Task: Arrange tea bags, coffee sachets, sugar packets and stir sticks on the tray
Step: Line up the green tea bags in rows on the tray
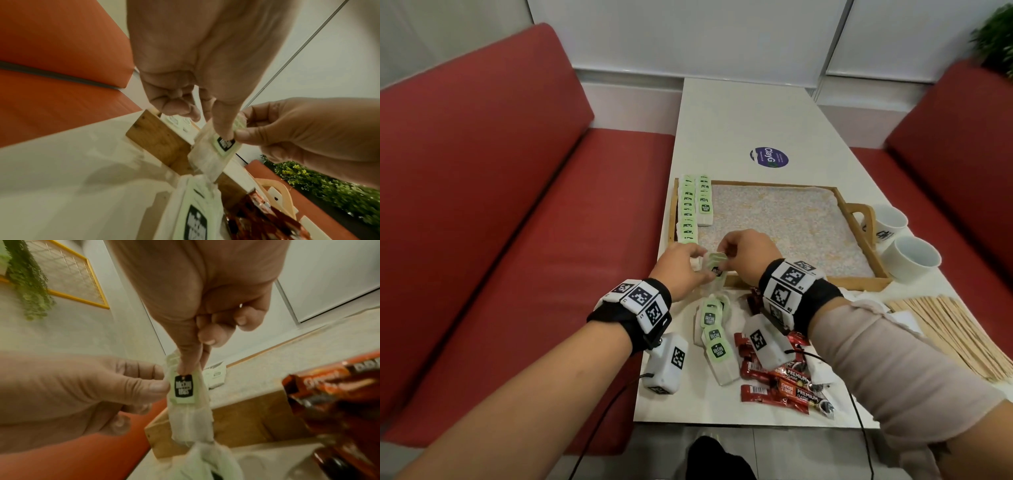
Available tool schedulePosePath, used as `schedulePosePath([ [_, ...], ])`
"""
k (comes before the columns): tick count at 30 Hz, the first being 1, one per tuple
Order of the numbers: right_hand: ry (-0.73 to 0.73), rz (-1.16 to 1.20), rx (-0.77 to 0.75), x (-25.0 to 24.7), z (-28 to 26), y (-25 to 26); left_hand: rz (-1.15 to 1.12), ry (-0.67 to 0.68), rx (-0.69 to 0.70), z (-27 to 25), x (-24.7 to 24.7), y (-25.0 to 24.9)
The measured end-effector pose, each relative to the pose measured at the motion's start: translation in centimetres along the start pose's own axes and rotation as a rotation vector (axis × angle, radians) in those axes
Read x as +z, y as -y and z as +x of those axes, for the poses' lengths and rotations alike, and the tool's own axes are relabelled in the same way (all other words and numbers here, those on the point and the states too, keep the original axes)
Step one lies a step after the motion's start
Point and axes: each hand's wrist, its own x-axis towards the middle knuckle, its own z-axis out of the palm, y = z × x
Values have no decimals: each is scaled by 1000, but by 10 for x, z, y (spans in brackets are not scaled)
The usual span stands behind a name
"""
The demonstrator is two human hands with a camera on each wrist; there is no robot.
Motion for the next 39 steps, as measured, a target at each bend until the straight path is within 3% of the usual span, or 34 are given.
schedulePosePath([
  [5,15,74,-122,-16,5,10,-134,130,121,-1,-11,-15],
  [9,23,80,-158,-24,15,14,-368,284,8,6,-14,-9],
  [13,-1,116,-156,-32,35,13,-691,353,-87,17,-18,-8],
  [19,-70,248,-58,-32,59,-1,-810,197,-107,43,-17,-8],
  [24,116,293,25,-25,67,-15,-845,85,-122,65,-10,-6],
  [26,161,275,25,-20,70,-17,-849,75,-128,71,-6,-6],
  [39,94,409,67,-17,101,-23,-939,91,-131,95,-10,-11],
])
